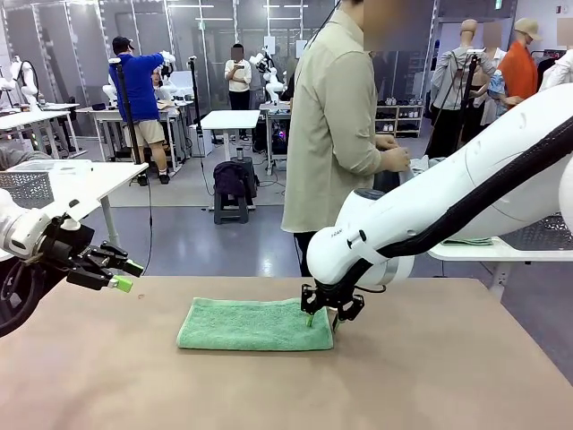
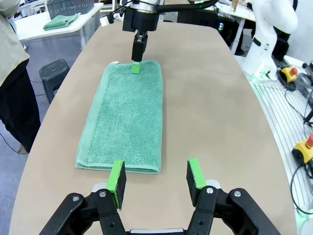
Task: Fold the towels and place them in the basket.
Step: When a person lays out a Towel with hook on the table, fold it in half twice.
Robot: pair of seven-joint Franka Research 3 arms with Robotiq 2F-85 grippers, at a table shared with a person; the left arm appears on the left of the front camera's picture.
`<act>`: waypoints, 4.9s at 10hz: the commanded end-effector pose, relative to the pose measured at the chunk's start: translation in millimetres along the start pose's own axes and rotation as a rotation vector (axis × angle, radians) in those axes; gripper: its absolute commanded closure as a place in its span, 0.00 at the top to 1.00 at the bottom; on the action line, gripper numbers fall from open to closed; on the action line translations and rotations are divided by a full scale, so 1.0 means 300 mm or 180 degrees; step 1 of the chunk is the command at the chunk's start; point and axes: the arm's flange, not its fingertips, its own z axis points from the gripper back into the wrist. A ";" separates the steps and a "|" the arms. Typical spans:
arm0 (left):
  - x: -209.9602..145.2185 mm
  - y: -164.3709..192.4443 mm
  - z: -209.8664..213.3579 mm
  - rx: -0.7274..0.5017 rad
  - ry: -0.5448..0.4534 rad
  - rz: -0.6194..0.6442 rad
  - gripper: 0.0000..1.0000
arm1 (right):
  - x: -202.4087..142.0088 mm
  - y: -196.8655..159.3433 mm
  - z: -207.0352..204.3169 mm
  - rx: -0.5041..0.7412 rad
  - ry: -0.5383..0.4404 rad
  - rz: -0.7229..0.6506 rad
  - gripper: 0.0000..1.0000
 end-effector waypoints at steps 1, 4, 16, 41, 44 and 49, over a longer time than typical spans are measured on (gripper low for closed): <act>0.000 -0.006 0.004 0.0008 -0.0002 0.0002 0.65 | 0.013 0.023 -0.007 -0.0114 0.0001 -0.0113 0.63; 0.000 -0.006 0.004 0.0008 -0.0002 0.0002 0.65 | 0.014 0.022 -0.012 -0.0106 0.0048 -0.0092 0.40; 0.000 -0.006 0.004 0.0008 -0.0002 0.0002 0.65 | 0.027 -0.068 0.072 -0.0042 0.0065 0.0221 0.00; 0.000 -0.006 0.004 0.0008 -0.0002 0.0002 0.65 | -0.067 0.811 0.047 -0.0331 0.0060 0.0433 0.62; 0.000 -0.006 0.004 0.0008 -0.0002 0.0002 0.65 | -0.115 0.753 0.142 -0.0270 0.0063 0.0541 0.66; 0.000 -0.006 0.004 0.0008 -0.0002 0.0002 0.65 | -0.296 0.410 0.552 0.0165 -0.0108 0.0540 0.66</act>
